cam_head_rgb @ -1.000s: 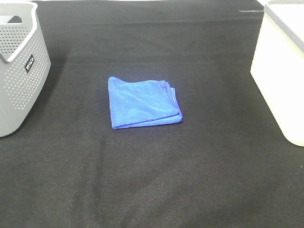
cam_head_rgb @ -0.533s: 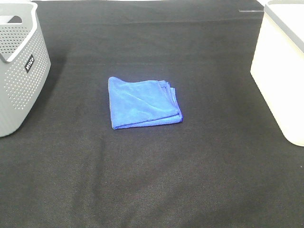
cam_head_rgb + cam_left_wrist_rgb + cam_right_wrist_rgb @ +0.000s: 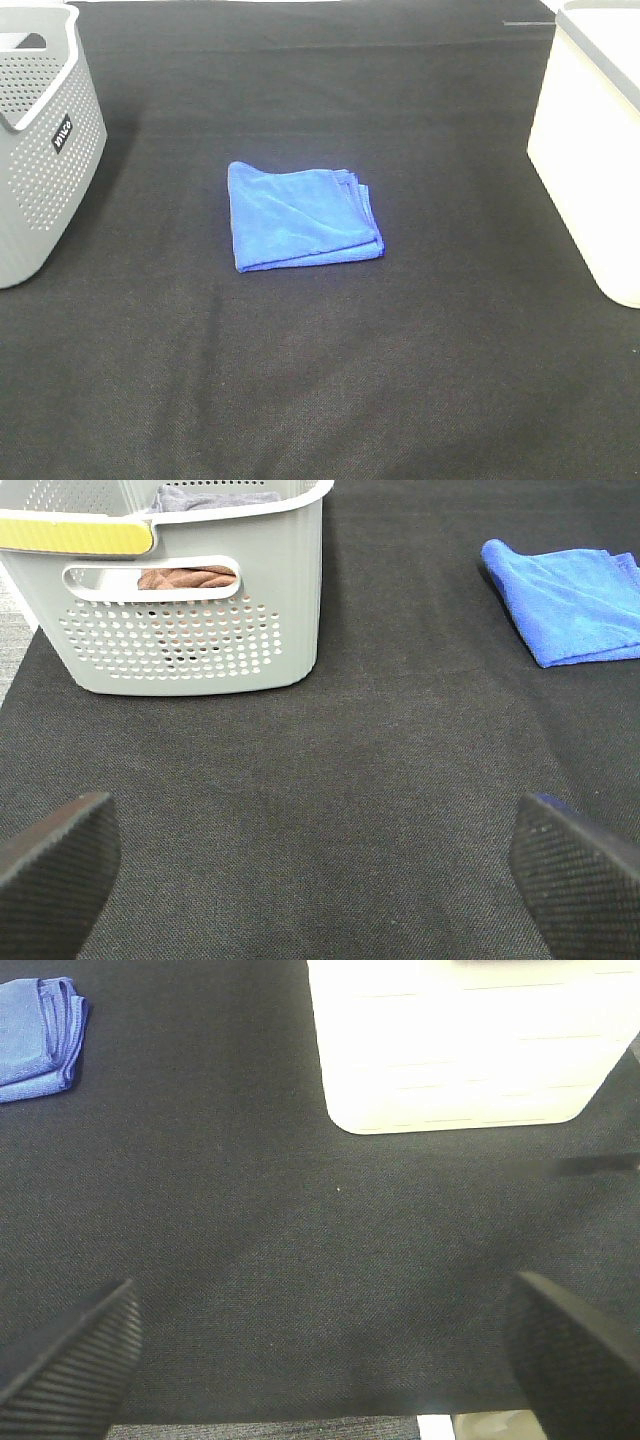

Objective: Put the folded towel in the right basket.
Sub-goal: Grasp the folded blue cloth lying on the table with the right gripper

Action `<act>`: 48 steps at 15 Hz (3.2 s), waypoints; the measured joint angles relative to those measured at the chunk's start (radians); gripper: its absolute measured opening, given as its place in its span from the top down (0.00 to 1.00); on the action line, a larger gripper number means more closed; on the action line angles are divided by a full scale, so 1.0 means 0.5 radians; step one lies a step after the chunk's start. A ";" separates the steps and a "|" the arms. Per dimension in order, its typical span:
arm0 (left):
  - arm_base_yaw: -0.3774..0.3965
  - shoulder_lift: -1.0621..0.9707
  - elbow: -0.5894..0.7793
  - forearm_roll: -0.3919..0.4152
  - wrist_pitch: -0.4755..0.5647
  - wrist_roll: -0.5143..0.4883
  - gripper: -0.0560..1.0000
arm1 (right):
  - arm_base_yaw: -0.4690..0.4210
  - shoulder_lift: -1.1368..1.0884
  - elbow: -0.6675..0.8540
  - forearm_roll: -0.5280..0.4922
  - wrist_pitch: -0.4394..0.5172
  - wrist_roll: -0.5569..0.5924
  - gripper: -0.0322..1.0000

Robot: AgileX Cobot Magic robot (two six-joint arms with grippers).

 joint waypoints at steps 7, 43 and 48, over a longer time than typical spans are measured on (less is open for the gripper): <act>0.000 0.000 0.000 -0.008 0.000 0.000 0.01 | 0.000 0.000 0.000 0.000 0.000 0.000 0.05; 0.000 0.000 0.000 -0.012 0.000 0.000 0.01 | 0.000 1.192 -0.854 0.194 0.160 0.022 0.05; -0.016 0.000 0.000 -0.012 0.000 0.000 0.01 | 0.000 2.346 -1.868 0.790 0.206 -0.090 0.05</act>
